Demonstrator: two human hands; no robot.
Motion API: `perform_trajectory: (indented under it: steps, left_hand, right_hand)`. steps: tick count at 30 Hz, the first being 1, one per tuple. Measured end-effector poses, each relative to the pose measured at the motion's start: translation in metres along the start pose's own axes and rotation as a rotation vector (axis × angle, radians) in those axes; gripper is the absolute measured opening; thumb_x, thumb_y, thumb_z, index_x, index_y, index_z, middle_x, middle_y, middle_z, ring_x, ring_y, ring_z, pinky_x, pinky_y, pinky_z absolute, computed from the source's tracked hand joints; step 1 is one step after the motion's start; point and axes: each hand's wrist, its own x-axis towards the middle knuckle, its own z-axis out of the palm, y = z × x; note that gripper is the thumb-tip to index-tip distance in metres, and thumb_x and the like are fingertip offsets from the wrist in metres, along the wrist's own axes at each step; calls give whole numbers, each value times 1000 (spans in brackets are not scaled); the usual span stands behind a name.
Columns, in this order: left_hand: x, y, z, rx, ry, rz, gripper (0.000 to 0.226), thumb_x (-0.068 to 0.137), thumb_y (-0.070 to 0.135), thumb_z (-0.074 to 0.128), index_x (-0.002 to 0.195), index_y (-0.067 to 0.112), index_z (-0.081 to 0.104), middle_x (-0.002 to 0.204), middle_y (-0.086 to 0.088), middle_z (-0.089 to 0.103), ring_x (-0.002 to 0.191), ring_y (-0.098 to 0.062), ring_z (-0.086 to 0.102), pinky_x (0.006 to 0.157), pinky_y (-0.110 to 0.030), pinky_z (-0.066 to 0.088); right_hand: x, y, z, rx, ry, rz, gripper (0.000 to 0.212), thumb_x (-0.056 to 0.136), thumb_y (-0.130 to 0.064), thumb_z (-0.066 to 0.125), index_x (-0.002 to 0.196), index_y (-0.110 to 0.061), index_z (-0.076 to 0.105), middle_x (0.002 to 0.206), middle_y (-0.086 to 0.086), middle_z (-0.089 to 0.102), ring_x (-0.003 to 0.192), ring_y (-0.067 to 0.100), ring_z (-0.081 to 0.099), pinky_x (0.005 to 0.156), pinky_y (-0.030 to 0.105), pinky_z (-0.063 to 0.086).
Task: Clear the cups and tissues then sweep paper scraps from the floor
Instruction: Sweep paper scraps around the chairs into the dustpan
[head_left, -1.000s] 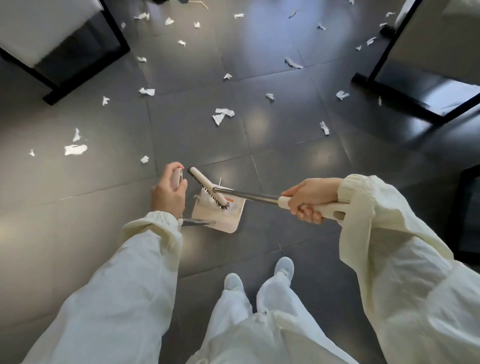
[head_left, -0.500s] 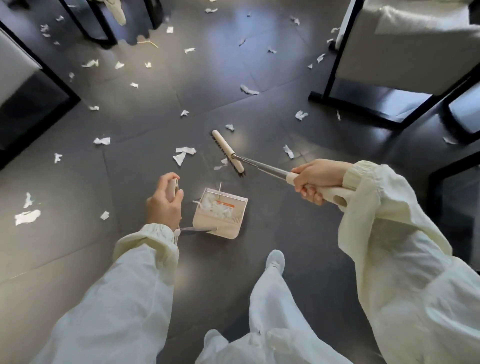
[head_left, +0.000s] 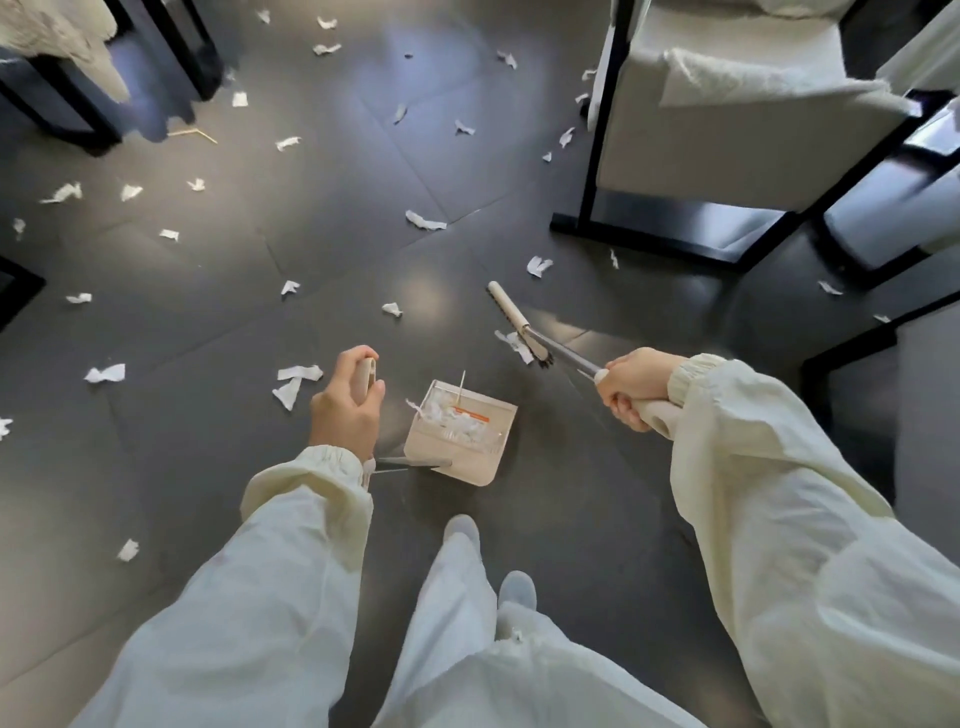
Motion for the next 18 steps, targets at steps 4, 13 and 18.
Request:
perform_trajectory:
  steps: [4,13,18]
  left_hand:
    - [38,25,22,14,-89,38,28,90,15,52,108,37,51,69,8,51,65,-32,53,69,-50,54]
    - [88,72,64,60,-170,71,31,90,17,52,104,45,48,76,9,53,69,-38,60,67,-51,55]
    - [108,91,84,83,-142,83,30,90,16,52,105,42,51,74,0,55,59,-33,55,62,-49,55]
  right_hand:
    - [27,-4,-22,2,45,38,10,81,-2,48,73,-9,48,58,7,46,49,18,41,50,26,34]
    - [68,-1,-40,-9,87,-11,33,82,-1,53,115,2,58,69,10,54,57,23,51,44,16,44]
    - [87,-3,-47,-65,48,-9,48,87,-2,43,134,-8,46,64,9,48,52,22,43,52,28,39]
